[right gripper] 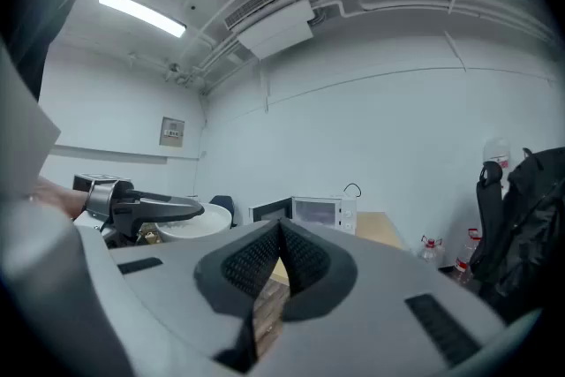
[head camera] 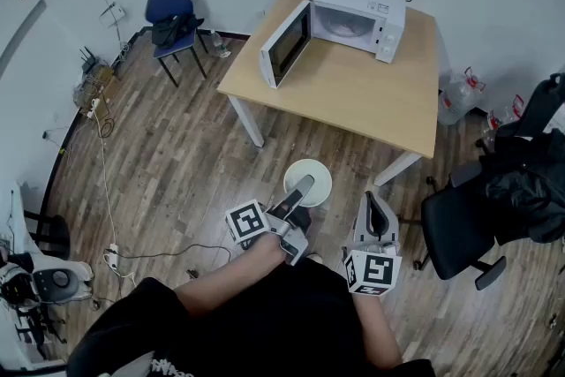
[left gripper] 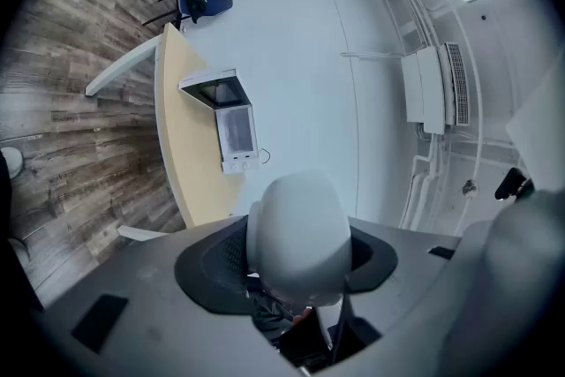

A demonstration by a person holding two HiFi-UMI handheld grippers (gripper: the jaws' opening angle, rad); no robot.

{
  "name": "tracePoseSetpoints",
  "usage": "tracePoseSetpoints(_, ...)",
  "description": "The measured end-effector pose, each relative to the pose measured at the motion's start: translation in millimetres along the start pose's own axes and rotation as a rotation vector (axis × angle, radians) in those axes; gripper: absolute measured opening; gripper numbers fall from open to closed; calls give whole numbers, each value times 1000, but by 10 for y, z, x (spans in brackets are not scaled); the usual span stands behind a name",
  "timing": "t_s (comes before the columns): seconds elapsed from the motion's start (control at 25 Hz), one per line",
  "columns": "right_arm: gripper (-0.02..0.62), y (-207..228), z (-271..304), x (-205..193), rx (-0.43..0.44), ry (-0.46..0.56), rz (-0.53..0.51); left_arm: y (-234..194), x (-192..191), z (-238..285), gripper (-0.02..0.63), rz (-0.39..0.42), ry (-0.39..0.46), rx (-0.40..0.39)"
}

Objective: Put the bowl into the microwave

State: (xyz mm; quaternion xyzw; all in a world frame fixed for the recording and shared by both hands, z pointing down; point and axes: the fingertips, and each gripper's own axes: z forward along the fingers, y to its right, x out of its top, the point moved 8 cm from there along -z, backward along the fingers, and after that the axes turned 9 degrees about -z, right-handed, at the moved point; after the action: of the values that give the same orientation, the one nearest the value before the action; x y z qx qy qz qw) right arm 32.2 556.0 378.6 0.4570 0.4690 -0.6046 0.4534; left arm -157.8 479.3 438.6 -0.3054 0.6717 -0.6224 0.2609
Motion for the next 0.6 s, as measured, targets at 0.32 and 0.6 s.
tracePoseSetpoints(0.32,60,118,-93,-130,-21,-18,89,-63,-8,5,227,-5,24,8)
tracePoseSetpoints(0.6,60,311,17,-313,-66,-68,87,-195,121,115,227,-30,47,4)
